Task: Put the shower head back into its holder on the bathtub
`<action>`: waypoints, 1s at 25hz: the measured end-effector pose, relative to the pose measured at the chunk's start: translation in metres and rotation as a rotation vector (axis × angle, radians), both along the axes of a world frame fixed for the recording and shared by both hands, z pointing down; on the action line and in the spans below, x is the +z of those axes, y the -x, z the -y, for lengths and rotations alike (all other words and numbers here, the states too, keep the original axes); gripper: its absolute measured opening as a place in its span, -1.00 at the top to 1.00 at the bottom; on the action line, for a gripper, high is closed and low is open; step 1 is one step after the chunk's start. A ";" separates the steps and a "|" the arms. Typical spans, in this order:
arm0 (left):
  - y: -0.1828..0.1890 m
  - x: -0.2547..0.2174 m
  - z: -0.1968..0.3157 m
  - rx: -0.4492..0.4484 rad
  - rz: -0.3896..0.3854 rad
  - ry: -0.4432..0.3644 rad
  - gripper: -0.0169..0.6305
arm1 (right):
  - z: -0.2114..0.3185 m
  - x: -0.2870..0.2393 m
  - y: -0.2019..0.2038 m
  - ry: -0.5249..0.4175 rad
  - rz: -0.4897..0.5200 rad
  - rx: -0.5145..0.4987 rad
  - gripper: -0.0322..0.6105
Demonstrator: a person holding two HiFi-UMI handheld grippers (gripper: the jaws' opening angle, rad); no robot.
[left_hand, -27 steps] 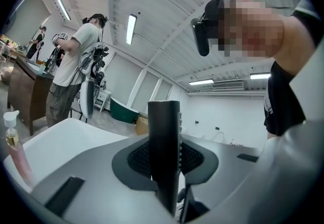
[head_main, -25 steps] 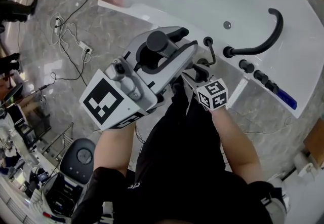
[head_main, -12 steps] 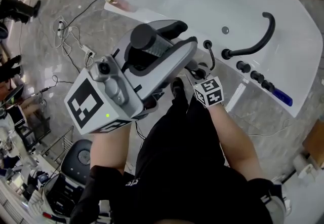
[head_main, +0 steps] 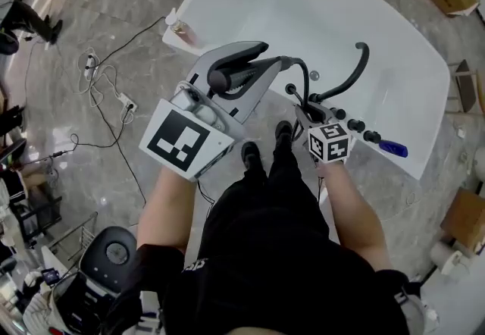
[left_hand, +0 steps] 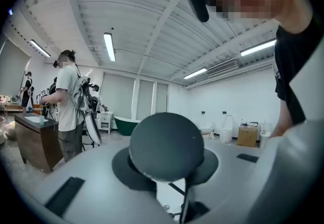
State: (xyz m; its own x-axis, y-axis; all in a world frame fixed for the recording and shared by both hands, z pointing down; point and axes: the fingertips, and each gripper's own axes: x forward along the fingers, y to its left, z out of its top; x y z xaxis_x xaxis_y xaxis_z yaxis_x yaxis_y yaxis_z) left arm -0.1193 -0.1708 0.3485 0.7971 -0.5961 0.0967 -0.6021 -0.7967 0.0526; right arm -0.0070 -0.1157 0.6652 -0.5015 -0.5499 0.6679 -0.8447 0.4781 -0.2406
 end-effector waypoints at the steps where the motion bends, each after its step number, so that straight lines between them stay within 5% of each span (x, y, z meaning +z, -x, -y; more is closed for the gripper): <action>1: 0.001 -0.003 -0.001 -0.004 -0.006 -0.002 0.64 | 0.002 -0.011 -0.005 -0.011 0.000 0.018 0.68; 25: 0.017 -0.044 0.015 -0.113 0.008 -0.049 0.64 | 0.063 -0.203 -0.045 -0.307 0.031 0.112 0.67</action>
